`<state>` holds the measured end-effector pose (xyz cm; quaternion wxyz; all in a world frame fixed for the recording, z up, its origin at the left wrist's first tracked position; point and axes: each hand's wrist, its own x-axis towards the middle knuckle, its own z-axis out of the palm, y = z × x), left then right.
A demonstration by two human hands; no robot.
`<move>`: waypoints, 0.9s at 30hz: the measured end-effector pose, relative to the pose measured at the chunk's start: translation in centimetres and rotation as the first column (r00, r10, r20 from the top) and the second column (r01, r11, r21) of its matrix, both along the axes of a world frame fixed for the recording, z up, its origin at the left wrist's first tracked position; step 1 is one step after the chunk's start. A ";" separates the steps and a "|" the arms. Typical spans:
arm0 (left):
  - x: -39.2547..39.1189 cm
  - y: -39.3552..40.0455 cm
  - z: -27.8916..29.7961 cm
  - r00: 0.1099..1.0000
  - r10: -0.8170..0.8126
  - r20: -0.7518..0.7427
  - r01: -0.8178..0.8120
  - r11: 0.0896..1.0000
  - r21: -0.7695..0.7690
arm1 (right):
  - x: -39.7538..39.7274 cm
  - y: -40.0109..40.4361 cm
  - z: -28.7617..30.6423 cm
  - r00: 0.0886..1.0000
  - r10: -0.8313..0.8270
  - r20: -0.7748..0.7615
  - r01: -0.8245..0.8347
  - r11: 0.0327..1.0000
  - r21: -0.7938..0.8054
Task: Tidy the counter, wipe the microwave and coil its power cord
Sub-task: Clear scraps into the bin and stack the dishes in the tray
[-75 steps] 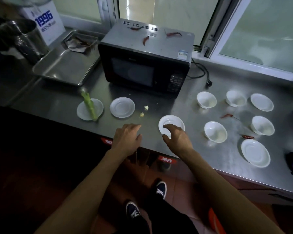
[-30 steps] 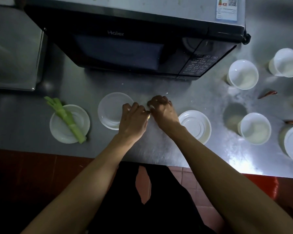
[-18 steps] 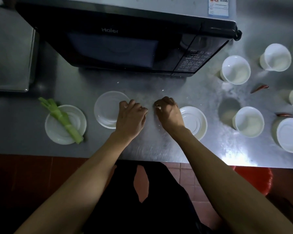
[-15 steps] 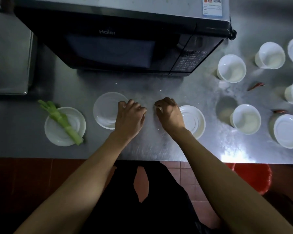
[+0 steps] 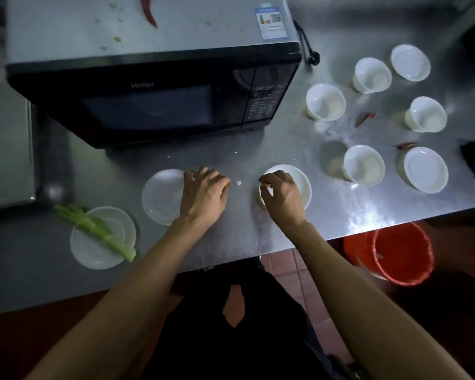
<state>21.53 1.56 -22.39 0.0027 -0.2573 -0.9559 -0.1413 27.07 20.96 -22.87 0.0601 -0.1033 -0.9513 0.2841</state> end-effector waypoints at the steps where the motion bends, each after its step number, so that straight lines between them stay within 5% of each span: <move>1: 0.0 -0.1 0.0 1.000 -0.005 0.007 0.005 1.000 -0.006 | 0.0 -0.2 0.0 1.000 -0.002 0.009 0.002 1.000 0.006; 27: -1.7 -1.6 -1.6 0.989 0.003 0.150 0.006 0.998 -0.062 | -3.4 -4.5 -3.7 0.975 0.072 0.208 -0.125 0.959 0.255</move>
